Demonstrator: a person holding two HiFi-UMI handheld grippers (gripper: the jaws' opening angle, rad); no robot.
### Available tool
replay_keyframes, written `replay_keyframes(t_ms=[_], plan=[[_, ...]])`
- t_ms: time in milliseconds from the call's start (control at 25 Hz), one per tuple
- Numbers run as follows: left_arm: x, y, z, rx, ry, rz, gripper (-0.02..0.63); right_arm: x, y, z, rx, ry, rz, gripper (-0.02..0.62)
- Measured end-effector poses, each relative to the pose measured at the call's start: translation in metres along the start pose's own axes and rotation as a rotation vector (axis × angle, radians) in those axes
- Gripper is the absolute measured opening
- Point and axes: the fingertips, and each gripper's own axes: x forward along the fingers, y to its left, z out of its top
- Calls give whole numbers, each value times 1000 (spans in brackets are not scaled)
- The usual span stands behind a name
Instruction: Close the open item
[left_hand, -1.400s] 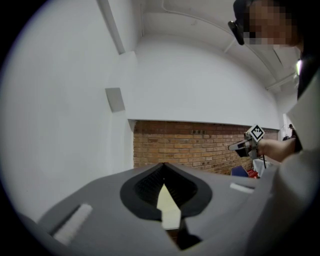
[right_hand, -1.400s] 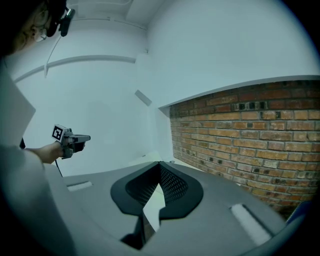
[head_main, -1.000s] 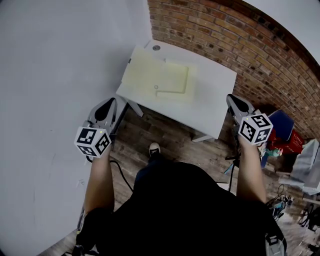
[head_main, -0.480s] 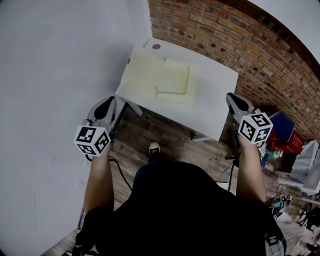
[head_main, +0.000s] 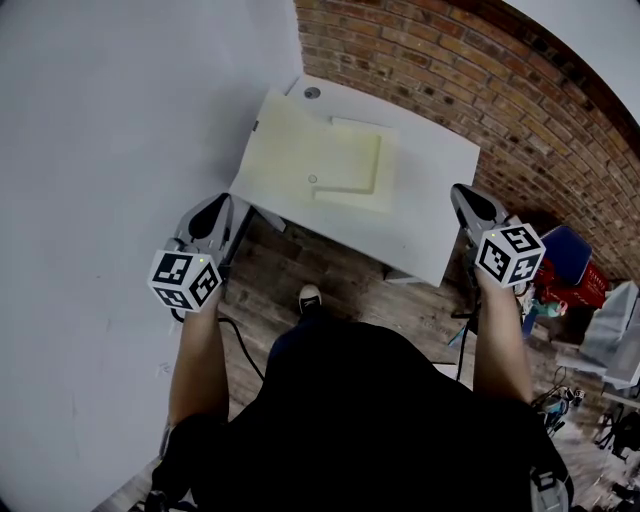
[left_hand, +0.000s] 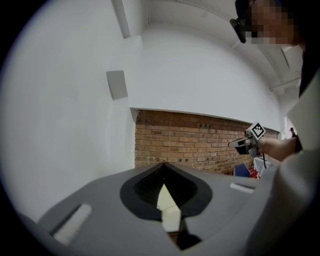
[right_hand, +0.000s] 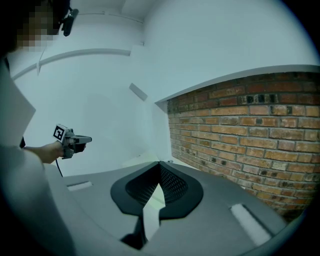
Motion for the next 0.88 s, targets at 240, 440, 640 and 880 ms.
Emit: replay_keyframes(t_ms=[240, 440, 640, 880], plan=[[13, 11, 0, 3, 15, -9, 3, 15, -3, 4, 3, 9, -5, 0], [24, 27, 0, -3, 24, -18, 3, 32, -2, 8, 3, 24, -10, 0], [33, 45, 3, -9, 25, -29, 3, 47, 3, 14, -1, 34, -21, 0], [45, 67, 7, -14, 28, -49, 3, 62, 7, 25, -1, 34, -41, 0]])
